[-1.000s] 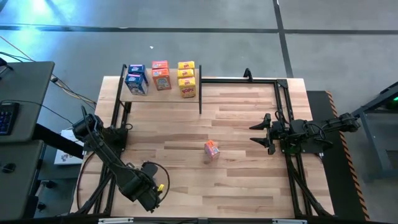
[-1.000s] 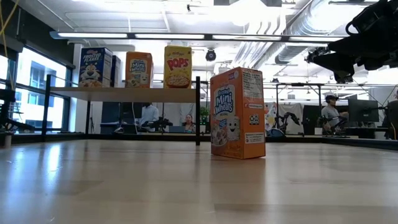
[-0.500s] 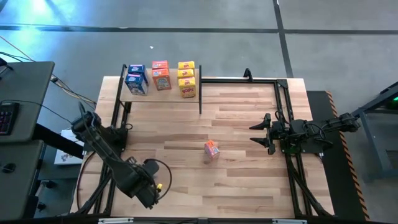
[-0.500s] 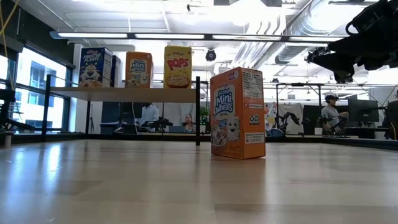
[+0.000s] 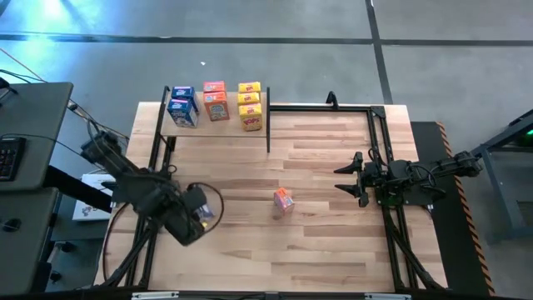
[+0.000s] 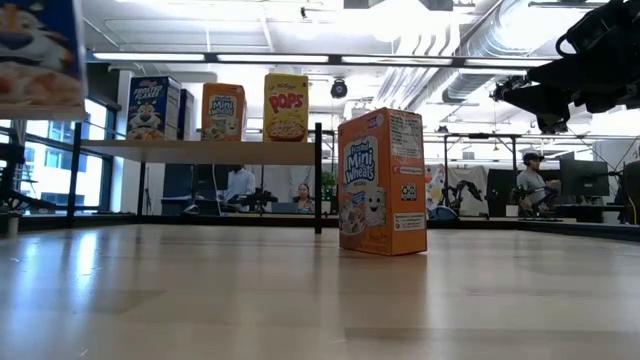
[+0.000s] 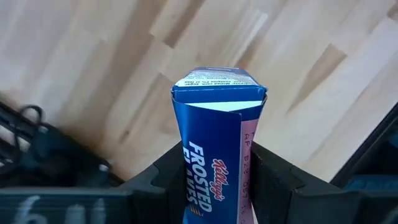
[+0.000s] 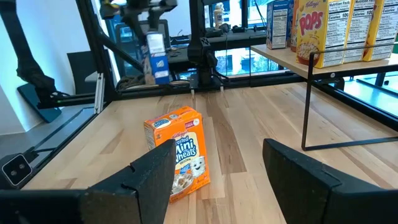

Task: Stack cereal on shelf
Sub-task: Put the blue cereal box on the shelf aligned with the other blue cereal boxes

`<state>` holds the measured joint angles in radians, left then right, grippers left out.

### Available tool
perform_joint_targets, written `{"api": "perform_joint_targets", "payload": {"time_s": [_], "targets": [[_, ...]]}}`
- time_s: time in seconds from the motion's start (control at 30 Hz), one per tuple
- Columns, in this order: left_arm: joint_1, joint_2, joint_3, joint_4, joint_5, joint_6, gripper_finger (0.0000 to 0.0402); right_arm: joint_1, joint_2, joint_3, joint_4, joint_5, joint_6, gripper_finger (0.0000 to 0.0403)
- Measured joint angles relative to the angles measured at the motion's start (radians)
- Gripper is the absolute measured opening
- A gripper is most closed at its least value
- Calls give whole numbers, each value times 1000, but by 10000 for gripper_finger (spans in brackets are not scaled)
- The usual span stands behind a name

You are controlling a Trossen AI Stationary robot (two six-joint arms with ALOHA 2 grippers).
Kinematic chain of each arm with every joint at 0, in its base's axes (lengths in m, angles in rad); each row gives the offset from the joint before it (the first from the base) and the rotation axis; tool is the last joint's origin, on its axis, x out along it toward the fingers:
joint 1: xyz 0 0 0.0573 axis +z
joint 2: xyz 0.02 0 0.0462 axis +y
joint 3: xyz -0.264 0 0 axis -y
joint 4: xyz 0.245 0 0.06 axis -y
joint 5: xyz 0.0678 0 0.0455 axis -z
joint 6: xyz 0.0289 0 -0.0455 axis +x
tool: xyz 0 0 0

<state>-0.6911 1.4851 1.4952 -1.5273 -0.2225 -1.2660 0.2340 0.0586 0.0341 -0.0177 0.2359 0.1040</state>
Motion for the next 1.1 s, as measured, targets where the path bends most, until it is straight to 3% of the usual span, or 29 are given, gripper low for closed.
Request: {"api": "perform_joint_targets", "payload": {"time_s": [0.4, 1.1], "targets": [[198, -152, 0, -44, -6, 359, 129, 0, 0, 0, 0, 0, 0, 234], [735, -268, 0, -44, -40, 1106, 129, 0, 0, 0, 0, 0, 0, 234]]}}
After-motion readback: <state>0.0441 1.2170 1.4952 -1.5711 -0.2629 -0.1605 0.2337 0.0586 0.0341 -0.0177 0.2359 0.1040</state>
